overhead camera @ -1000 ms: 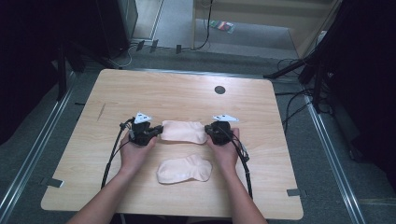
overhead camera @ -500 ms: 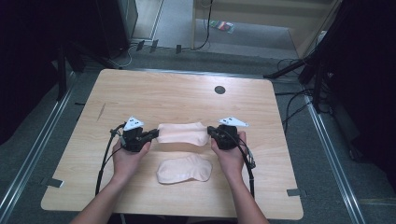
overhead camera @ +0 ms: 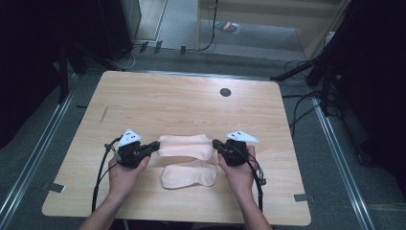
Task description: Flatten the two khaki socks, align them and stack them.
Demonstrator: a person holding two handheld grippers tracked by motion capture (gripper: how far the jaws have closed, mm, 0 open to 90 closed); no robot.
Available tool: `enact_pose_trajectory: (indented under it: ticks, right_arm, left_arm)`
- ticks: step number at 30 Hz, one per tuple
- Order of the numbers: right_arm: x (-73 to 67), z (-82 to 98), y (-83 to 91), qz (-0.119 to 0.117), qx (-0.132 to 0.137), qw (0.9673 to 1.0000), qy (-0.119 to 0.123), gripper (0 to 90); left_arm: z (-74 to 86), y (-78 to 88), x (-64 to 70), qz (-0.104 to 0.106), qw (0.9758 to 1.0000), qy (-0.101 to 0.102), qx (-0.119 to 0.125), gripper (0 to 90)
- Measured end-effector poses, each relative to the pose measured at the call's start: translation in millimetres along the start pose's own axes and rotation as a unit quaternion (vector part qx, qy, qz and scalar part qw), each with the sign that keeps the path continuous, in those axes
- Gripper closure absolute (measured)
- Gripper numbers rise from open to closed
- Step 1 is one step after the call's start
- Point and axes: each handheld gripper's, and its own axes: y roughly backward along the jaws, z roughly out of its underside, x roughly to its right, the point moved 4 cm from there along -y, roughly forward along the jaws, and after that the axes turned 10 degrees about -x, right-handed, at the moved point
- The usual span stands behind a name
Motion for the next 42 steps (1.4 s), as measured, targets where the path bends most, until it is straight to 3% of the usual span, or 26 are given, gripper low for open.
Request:
enact_pose_trajectory:
  ticks: [5,19,25,31,33,35,36,42]
  right_arm:
    - [-3.9,16.6,7.1,-0.008,-0.011,0.9999,0.000,88.9]
    - [-11.3,45.1,24.3,-0.008,-0.033,0.9992,0.020,88.9]
    - [-13.0,56.6,23.7,-0.006,-0.046,0.9986,0.025,88.9]
    - [-15.4,63.2,17.4,-0.001,-0.052,0.9980,0.036,88.7]
    - [-15.8,64.7,15.6,-0.004,-0.055,0.9979,0.035,85.1]
    - [-15.9,65.9,14.1,-0.006,-0.046,0.9984,0.033,68.0]
    - [-14.9,66.4,13.8,-0.002,-0.038,0.9988,0.030,66.0]
    - [-14.9,69.4,12.3,-0.021,-0.046,0.9986,0.017,69.5]
  left_arm:
    - [13.4,9.5,9.6,0.008,0.9998,-0.018,-0.008,90.0]
    - [45.6,18.6,30.2,0.034,0.9985,-0.021,-0.037,90.0]
    - [58.6,16.1,34.8,0.038,0.9976,-0.018,-0.055,90.0]
    - [65.4,11.1,36.4,0.030,0.9967,-0.029,-0.070,89.9]
    - [66.4,8.7,37.2,0.030,0.9967,-0.028,-0.070,88.9]
    - [67.1,6.5,36.0,0.023,0.9973,-0.020,-0.066,79.5]
    - [67.2,5.4,35.2,0.025,0.9974,-0.017,-0.065,76.2]
    - [66.2,3.0,35.2,0.026,0.9974,-0.014,-0.066,79.5]
